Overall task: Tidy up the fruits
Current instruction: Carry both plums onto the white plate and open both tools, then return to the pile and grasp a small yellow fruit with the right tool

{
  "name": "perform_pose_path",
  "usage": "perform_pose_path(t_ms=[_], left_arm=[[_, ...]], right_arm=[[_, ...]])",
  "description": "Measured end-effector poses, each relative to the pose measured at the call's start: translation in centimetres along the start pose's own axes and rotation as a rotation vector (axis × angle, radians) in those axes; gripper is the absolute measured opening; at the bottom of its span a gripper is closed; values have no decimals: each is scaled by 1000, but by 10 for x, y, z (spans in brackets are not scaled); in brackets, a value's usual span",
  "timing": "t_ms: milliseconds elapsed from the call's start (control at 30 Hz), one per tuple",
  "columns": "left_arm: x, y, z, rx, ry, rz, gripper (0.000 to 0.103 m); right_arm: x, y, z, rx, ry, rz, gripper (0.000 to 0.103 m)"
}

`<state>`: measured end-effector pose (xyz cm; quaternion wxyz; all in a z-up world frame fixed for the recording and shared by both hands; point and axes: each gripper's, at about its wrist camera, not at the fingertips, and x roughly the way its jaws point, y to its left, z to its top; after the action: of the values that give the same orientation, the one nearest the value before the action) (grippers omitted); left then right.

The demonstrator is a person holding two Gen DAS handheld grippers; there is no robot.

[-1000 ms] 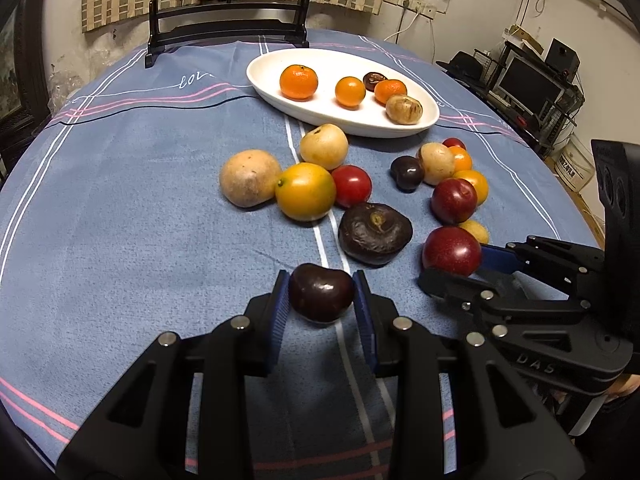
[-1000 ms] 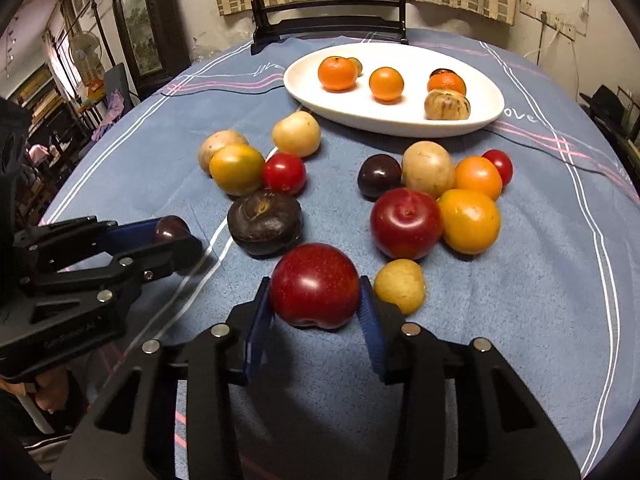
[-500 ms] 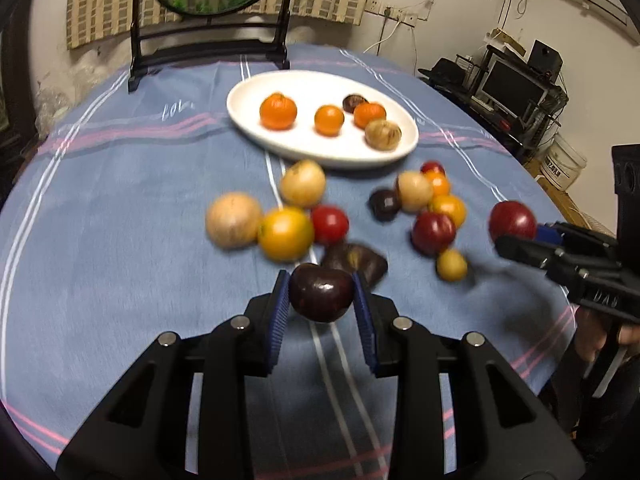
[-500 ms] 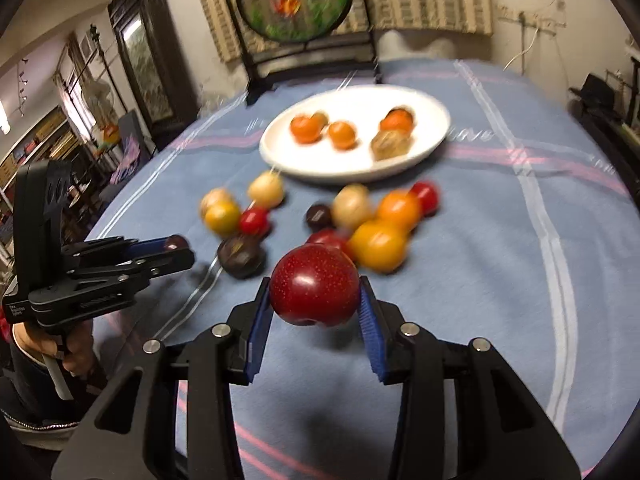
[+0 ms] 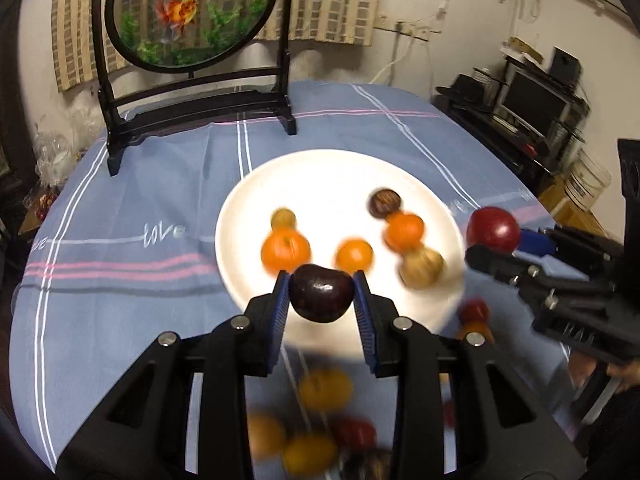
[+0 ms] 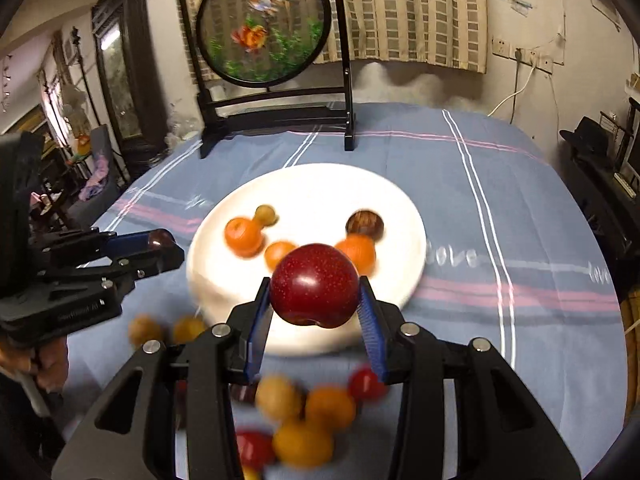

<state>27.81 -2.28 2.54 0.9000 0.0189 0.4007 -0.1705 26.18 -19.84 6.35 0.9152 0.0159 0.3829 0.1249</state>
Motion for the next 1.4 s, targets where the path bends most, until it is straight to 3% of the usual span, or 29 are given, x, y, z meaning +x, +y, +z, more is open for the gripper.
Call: perform_pose_path(t_ms=[233, 467, 533, 567, 667, 733, 800, 867, 1000, 1300, 1400], left_arm=[[72, 30, 38, -89, 86, 55, 32], [99, 35, 45, -127, 116, 50, 35], [99, 34, 45, -140, 116, 52, 63], [96, 34, 46, -147, 108, 51, 68], [87, 33, 46, -152, 90, 44, 70], [78, 33, 44, -160, 79, 48, 77], [68, 34, 39, -170, 70, 52, 80], [60, 33, 34, -172, 69, 47, 85], [40, 32, 14, -177, 68, 39, 86], [-14, 28, -50, -166, 49, 18, 90], [-29, 21, -72, -140, 41, 18, 90]], right_arm=[[65, 3, 28, -45, 84, -47, 42], [102, 2, 37, -51, 133, -66, 42], [105, 0, 38, -38, 132, -73, 43], [105, -1, 37, -29, 129, -77, 43], [100, -4, 33, -6, 121, -61, 43], [91, -8, 30, 16, 107, -53, 46], [77, -12, 27, 40, 62, -54, 60], [54, -16, 24, 58, -15, -48, 64], [22, -25, 16, 80, -56, -42, 64], [-50, -53, -64, 227, -63, 43, 71], [-62, -53, -97, 267, -27, 55, 71]])
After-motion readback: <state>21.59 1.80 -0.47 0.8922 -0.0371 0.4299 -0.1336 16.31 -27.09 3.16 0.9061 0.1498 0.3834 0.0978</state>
